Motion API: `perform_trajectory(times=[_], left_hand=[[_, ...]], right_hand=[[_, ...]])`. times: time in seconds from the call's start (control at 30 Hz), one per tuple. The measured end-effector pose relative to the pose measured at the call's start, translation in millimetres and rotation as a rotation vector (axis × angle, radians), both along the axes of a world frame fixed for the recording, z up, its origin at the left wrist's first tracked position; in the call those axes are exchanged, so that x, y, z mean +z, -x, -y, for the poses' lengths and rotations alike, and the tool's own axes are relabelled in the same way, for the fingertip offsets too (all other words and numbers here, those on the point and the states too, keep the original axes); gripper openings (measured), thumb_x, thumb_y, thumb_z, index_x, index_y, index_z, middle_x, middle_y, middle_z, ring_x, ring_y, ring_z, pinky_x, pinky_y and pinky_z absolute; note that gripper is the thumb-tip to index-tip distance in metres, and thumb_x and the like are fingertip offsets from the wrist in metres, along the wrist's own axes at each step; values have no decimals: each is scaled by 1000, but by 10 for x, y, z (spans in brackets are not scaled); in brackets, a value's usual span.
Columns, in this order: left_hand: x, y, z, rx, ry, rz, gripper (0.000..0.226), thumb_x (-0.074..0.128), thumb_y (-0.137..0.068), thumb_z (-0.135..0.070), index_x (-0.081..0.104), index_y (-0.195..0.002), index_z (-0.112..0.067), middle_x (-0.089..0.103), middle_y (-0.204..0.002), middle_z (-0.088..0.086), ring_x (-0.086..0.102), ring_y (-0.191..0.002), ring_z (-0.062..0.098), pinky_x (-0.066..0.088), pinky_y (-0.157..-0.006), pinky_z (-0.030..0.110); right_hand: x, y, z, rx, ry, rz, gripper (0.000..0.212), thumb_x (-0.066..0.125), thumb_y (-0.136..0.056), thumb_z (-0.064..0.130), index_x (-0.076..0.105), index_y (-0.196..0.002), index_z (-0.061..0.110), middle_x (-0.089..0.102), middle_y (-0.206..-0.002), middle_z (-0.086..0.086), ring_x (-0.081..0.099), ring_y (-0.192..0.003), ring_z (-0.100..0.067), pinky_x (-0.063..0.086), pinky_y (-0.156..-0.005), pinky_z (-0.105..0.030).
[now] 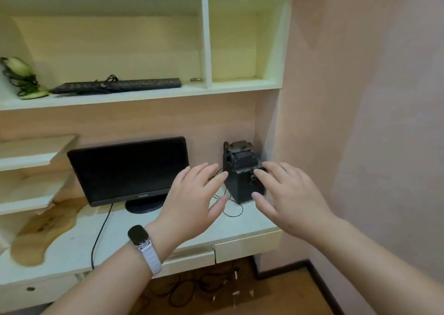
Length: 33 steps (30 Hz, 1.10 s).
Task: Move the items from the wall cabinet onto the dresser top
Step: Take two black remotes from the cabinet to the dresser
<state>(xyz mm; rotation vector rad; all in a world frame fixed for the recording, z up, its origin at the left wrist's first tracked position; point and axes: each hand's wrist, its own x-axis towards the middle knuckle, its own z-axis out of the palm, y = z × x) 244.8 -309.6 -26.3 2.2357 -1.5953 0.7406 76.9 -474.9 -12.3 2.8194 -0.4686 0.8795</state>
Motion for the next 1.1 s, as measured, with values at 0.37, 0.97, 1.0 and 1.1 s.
perform_trajectory(times=[0.37, 0.97, 1.0, 1.1], left_hand=[[611, -1380, 1040, -97, 136, 83, 49, 50, -90, -47, 58, -131, -22, 57, -137, 5, 49, -129, 28, 34, -108, 47], [2376, -2509, 2414, -307, 448, 167, 51, 47, -88, -46, 60, -130, -20, 59, -132, 4, 51, -122, 25, 40, -97, 44], [2500, -2520, 2469, -308, 457, 181, 51, 47, -88, -46, 60, -130, -19, 59, -131, 4, 52, -121, 25, 42, -96, 44], [2919, -2547, 2635, -323, 465, 238, 48, 49, -90, -42, 58, -130, -17, 59, -130, 3, 53, -119, 24, 47, -96, 41]], right_hand=[[626, -1138, 767, -90, 137, 46, 49, 45, -86, 48, 64, -117, 15, 63, -120, -5, 57, -110, -27, 48, -85, -37], [2222, -2214, 2104, -191, 211, 268, 49, 48, -91, 45, 56, -127, 13, 58, -126, -6, 53, -114, -29, 46, -88, -40], [2350, -2266, 2155, -169, 190, 289, 49, 50, -91, 44, 53, -130, 14, 55, -129, -5, 50, -117, -27, 44, -91, -40], [2760, -2444, 2306, -81, 149, 375, 47, 52, -92, 40, 49, -133, 16, 51, -132, -1, 46, -119, -22, 44, -91, -38]])
